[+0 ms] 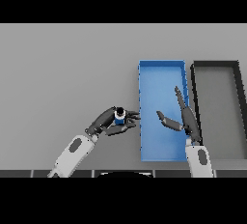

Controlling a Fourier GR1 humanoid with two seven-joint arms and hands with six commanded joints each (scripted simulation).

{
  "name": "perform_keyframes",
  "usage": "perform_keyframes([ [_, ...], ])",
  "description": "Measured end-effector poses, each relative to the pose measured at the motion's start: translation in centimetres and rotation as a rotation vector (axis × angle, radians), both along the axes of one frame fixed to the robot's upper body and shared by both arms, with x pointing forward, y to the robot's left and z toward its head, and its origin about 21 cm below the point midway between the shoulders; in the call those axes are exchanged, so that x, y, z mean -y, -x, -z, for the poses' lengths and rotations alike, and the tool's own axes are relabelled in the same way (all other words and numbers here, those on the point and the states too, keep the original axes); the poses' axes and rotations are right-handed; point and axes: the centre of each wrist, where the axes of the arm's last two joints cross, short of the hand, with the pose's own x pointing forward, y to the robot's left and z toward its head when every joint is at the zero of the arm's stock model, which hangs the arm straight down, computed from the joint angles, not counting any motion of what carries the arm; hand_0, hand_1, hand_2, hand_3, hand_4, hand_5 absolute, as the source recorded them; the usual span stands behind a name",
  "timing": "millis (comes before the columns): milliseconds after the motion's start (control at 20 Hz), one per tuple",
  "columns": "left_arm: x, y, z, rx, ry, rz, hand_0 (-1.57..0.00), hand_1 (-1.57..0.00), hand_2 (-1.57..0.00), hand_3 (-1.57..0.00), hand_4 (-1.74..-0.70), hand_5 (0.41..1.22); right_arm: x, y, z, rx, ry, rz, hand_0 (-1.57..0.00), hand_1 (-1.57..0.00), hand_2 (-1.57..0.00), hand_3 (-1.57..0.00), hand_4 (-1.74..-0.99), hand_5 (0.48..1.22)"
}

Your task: Pick up the blue pipe and place it into the blue bin.

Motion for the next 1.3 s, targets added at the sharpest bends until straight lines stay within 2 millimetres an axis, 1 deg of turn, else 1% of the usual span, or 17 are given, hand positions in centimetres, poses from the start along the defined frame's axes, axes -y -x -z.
perform_keyframes([
  [100, 0.3, -0.2, -0.8, 0.005, -0.010, 0.015, -1.56, -1.57, -1.57, -1.57, -1.47, 1.219, 0.0, 0.0, 0.1, 0.002, -0.005, 0.002, 0.00, 0.00, 0.00, 0.00, -1.124, 0.569],
  [250, 0.7, -0.1, -1.2, 0.000, -0.024, 0.040, -1.57, -1.57, -1.57, -1.57, -1.47, 1.220, -0.2, 0.2, 0.1, 0.008, -0.011, -0.005, 0.00, 0.00, 0.00, 0.00, -1.124, 0.578],
  [350, 0.7, -0.1, -1.2, -0.009, -0.029, 0.046, -1.57, -1.57, -1.57, -1.57, -1.47, 1.220, -1.2, 2.2, 0.8, 0.017, -0.032, 0.055, 0.00, 0.00, 0.00, 0.00, -1.122, 0.578],
  [450, 0.5, -0.1, -1.3, -0.003, -0.025, 0.043, -1.57, -1.57, -1.57, -1.57, -1.47, 1.220, -2.5, 5.2, 1.7, 0.025, -0.057, 0.168, 0.00, 0.00, 0.00, 0.00, -1.123, 0.578],
  [550, 0.6, -0.2, -1.2, -0.007, -0.024, 0.041, -1.57, -1.57, -1.57, -1.57, -1.47, 1.220, -3.8, 8.8, 2.3, 0.028, -0.078, 0.302, 0.00, 0.00, 0.00, 0.00, -1.157, 0.578],
  [600, 0.4, -0.2, -0.8, -0.011, -0.028, 0.039, -1.57, -1.57, -1.57, -1.57, -1.47, 1.220, -4.7, 9.5, 2.1, 0.025, -0.091, 0.354, 0.00, 0.00, 0.00, 0.00, -1.185, 0.578],
  [650, 0.4, -0.3, -1.2, -0.010, -0.027, 0.047, -1.57, -1.57, -1.57, -1.57, -1.47, 1.220, -4.9, 10.2, 2.0, 0.022, -0.089, 0.386, 0.00, 0.00, 0.00, 0.00, -1.191, 0.577],
  [700, 0.4, -0.3, -1.3, 0.001, -0.026, 0.051, -1.57, -1.57, -1.57, -1.57, -1.47, 1.221, -5.3, 10.2, 1.8, 0.022, -0.091, 0.403, 0.00, -0.01, 0.00, 0.00, -1.194, 0.572],
  [800, 0.1, -0.4, -1.2, 0.005, -0.038, 0.044, -1.57, -1.57, -1.57, -1.57, -1.47, 1.221, -5.2, 10.5, 1.4, 0.078, -0.138, 0.400, 0.00, -0.02, -0.03, 0.00, -1.166, 0.571],
  [850, 0.1, -0.4, -1.4, 0.009, -0.044, 0.051, -1.57, -1.57, -1.57, -1.57, -1.47, 1.221, -4.8, 10.2, 0.3, 0.151, -0.173, 0.365, 0.00, -0.02, -0.03, 0.00, -1.172, 0.579],
  [900, 0.3, -0.2, -1.3, 0.004, -0.046, 0.055, -1.57, -1.57, -1.57, -1.57, -1.47, 1.221, -4.7, 10.3, -0.3, 0.190, -0.211, 0.327, 0.00, -0.01, -0.03, 0.00, -1.175, 0.592],
  [950, 0.7, -0.6, -1.8, 0.006, -0.053, 0.048, -1.57, -1.57, -1.57, -1.57, -1.47, 1.221, -4.3, 10.2, -1.3, 0.228, -0.218, 0.288, 0.00, -0.01, -0.02, 0.00, -1.169, 0.597],
  [1000, 0.8, -0.5, -1.6, -0.001, -0.053, 0.054, -1.57, -1.57, -1.57, -1.57, -1.47, 1.221, -4.1, 10.1, -1.9, 0.233, -0.224, 0.256, 0.00, -0.01, -0.02, 0.00, -1.163, 0.592],
  [1050, 0.6, -0.2, -1.4, -0.004, -0.053, 0.051, -1.57, -1.57, -1.57, -1.57, -1.47, 1.221, -3.7, 10.3, -2.9, 0.232, -0.207, 0.213, 0.00, -0.01, -0.01, 0.00, -1.165, 0.589],
  [1100, 0.5, -0.3, -1.6, 0.007, -0.056, 0.051, -1.57, -1.57, -1.57, -1.57, -1.47, 1.221, -3.6, 10.2, -3.3, 0.157, -0.186, 0.167, 0.00, 0.00, -0.01, 0.00, -1.171, 0.579],
  [1150, 0.4, -0.2, -1.3, 0.005, -0.056, 0.051, -1.57, -1.57, -1.57, -1.57, -1.47, 1.221, -3.5, 10.1, -4.0, 0.110, -0.179, 0.123, 0.00, 0.00, -0.01, 0.00, -1.177, 0.567],
  [1300, 0.4, -0.5, -1.5, 0.006, -0.063, 0.044, -1.57, -1.57, -1.57, -1.57, -1.47, 1.221, -4.9, 9.5, -6.3, 0.071, -0.117, -0.029, 0.00, 0.00, 0.00, 0.00, -1.205, 0.539],
])
